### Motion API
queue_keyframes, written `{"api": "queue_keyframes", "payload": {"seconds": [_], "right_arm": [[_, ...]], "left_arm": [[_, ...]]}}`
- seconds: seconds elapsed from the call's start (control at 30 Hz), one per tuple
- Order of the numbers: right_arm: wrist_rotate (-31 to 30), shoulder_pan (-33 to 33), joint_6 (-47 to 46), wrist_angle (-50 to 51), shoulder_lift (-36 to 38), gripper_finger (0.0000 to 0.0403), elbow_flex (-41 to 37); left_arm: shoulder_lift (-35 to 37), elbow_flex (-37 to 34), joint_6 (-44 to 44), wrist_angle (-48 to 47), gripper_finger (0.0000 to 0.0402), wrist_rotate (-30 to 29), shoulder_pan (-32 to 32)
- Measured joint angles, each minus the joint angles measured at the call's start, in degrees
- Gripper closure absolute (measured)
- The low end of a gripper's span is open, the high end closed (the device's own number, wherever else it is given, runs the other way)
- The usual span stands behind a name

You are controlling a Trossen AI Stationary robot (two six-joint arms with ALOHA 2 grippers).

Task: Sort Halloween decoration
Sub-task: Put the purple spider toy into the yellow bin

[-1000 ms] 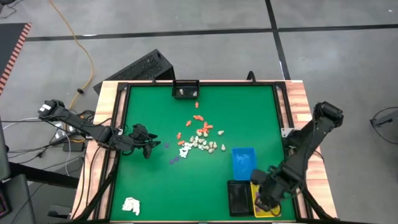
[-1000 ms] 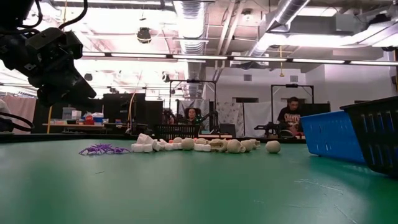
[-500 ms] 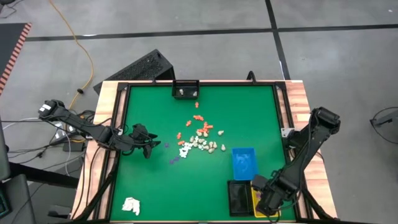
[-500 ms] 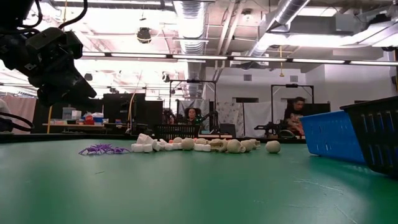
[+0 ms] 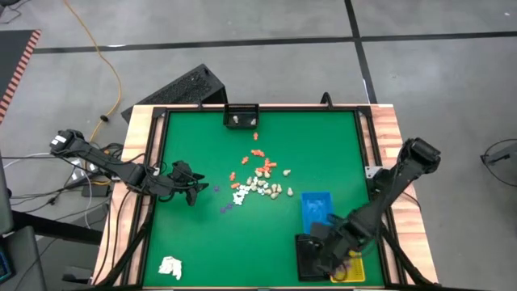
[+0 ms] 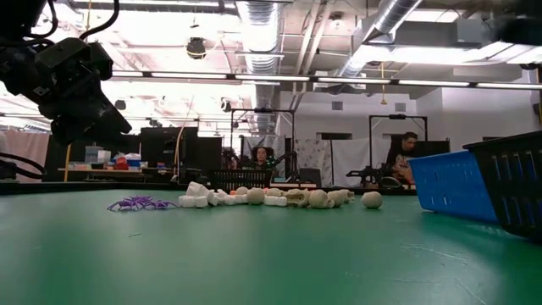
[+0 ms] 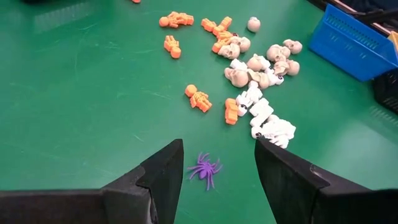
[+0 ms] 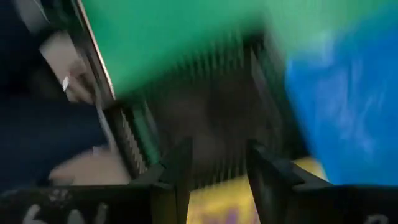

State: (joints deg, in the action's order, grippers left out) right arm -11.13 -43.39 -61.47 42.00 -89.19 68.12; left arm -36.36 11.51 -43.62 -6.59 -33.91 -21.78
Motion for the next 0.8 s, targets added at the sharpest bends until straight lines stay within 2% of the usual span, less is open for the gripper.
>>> {"api": "queue_keyframes", "payload": {"seconds": [0.1,0.17,0.3,0.4,0.5,0.63,0.8], "right_arm": [[-8.8,4.9,16.0,-8.3,0.0,0.0253,0.0],[-12.1,8.5,27.9,-14.9,-0.1,0.0253,0.0],[-13.0,15.6,48.0,-29.2,-2.4,0.0251,0.1],[-12.3,20.1,59.1,-38.6,-5.4,0.0246,0.1],[-9.3,24.0,65.2,-46.9,-9.3,0.0239,0.1],[-2.7,27.9,67.4,-57.3,-14.5,0.0227,0.2],[0.6,30.0,67.6,-60.9,-21.6,0.0215,2.2]], "left_arm": [[0.0,0.0,0.0,0.0,0.0213,0.0,0.0],[0.0,0.0,0.0,0.0,0.0213,-0.1,0.0],[0.0,0.0,-0.1,0.0,0.0213,0.3,0.0],[0.0,0.0,-0.1,-0.2,0.0213,0.2,0.0],[0.0,0.0,0.0,-0.4,0.0213,0.2,0.0],[0.0,0.0,0.4,-0.4,0.0213,0.2,0.0],[0.0,0.0,0.4,-0.5,0.0213,0.1,0.0]]}}
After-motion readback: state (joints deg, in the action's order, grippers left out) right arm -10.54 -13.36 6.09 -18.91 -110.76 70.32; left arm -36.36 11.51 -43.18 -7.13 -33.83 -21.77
